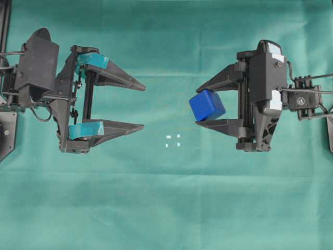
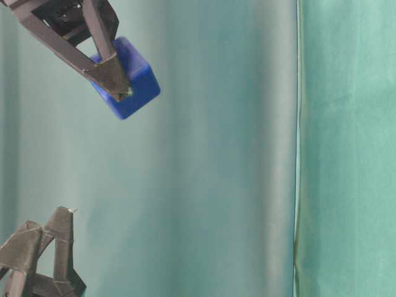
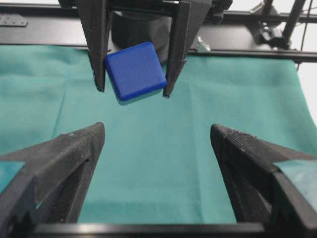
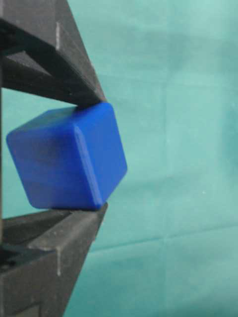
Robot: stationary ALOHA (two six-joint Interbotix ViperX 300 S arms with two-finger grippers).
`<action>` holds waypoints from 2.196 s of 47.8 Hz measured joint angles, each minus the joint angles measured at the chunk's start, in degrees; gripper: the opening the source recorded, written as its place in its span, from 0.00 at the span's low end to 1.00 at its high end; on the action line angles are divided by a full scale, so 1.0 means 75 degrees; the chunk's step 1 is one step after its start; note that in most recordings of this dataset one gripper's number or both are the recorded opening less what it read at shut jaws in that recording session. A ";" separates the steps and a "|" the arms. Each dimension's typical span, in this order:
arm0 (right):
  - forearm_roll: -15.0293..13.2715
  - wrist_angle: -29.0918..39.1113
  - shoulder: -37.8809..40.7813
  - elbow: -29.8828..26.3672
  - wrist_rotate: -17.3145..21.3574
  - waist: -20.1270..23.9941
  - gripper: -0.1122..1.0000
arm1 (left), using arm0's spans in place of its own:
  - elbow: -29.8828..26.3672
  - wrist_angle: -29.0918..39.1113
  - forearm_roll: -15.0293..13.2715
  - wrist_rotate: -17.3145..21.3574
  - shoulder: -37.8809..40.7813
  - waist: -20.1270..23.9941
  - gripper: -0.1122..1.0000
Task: Handover the blue block to the right arm after grasping it with the left arm, then place it in the designated position.
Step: 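Carry the cube with the right gripper toward the right-center of the table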
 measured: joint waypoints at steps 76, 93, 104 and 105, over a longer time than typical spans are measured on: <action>-0.0012 -0.1266 0.1664 0.0000 0.0012 0.0000 0.67 | 0.0012 0.0012 0.0000 0.0000 0.0000 0.0000 1.00; 0.0000 -0.2543 0.3082 -0.0012 0.0035 -0.0047 0.67 | 0.0012 0.0012 0.0000 0.0000 0.0000 0.0012 1.00; 0.0000 -0.3094 0.3844 -0.0152 0.0035 -0.0129 0.67 | 0.0000 0.0012 0.0000 0.0000 -0.0012 0.0012 1.00; 0.0000 -0.3141 0.3902 -0.0164 0.0035 -0.0129 0.67 | 0.0012 0.0012 0.0000 0.0000 0.0000 0.0000 1.00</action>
